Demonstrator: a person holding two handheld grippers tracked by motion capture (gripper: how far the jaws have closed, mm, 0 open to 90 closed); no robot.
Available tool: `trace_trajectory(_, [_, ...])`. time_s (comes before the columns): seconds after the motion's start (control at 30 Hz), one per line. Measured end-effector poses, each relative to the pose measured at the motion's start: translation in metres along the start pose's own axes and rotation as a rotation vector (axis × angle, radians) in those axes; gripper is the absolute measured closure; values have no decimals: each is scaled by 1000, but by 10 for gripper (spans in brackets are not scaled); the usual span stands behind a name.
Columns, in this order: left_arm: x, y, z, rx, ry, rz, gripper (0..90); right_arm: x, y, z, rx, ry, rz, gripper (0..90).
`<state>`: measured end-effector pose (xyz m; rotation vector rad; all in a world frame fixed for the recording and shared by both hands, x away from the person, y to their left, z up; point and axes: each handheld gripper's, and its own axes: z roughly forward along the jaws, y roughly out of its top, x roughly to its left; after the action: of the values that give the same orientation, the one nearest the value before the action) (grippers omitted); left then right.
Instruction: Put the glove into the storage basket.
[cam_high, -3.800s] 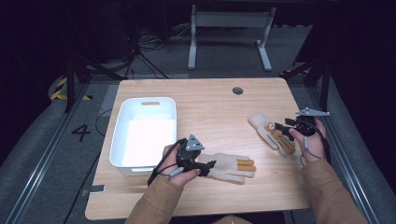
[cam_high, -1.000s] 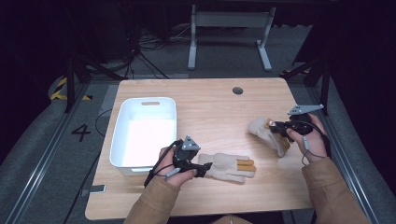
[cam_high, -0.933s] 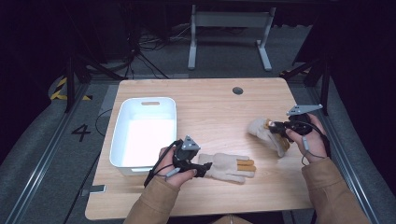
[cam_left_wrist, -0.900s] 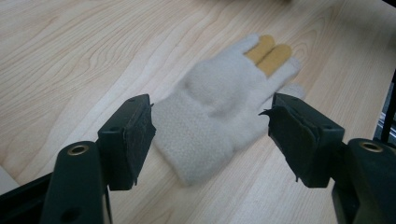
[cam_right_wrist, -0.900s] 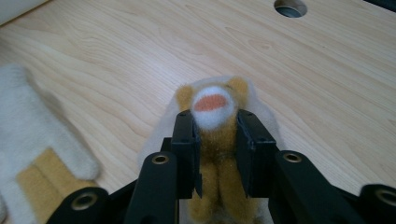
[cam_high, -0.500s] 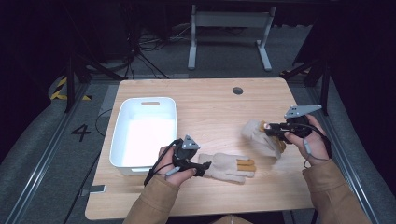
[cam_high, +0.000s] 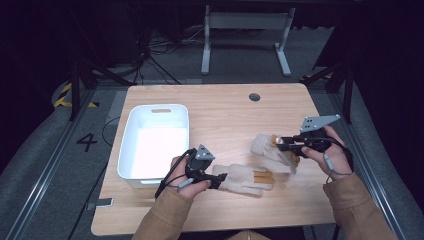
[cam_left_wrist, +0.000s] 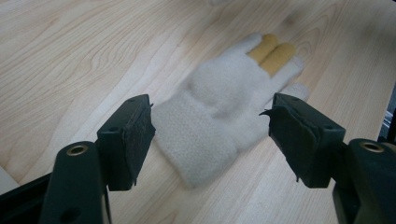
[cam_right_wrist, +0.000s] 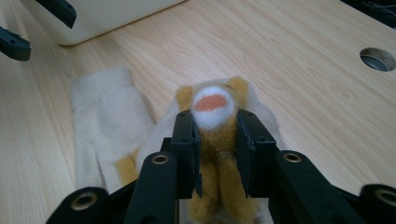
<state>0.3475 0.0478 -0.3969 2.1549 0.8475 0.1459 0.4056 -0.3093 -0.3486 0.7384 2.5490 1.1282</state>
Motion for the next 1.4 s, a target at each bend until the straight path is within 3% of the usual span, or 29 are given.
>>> trace_trajectory(0.53, [1, -2, -2, 1, 2, -9, 311, 12, 8, 4, -29, 103, -31, 711])
trace_trajectory(0.7, [1, -3, -4, 14, -7, -32, 321, 15, 12, 7, -35, 128, -40, 710])
trace_trajectory(1.07, [3, -5, -6, 1, 6, -37, 313, 26, 15, 29, -52, 188, -80, 710])
trace_trajectory(1.23, [2, -5, -6, 2, 5, -33, 313, 32, 16, 34, -75, 242, -71, 710])
trace_trajectory(1.4, [2, -5, -6, 3, 5, -33, 313, 39, 17, 40, -77, 265, -83, 709])
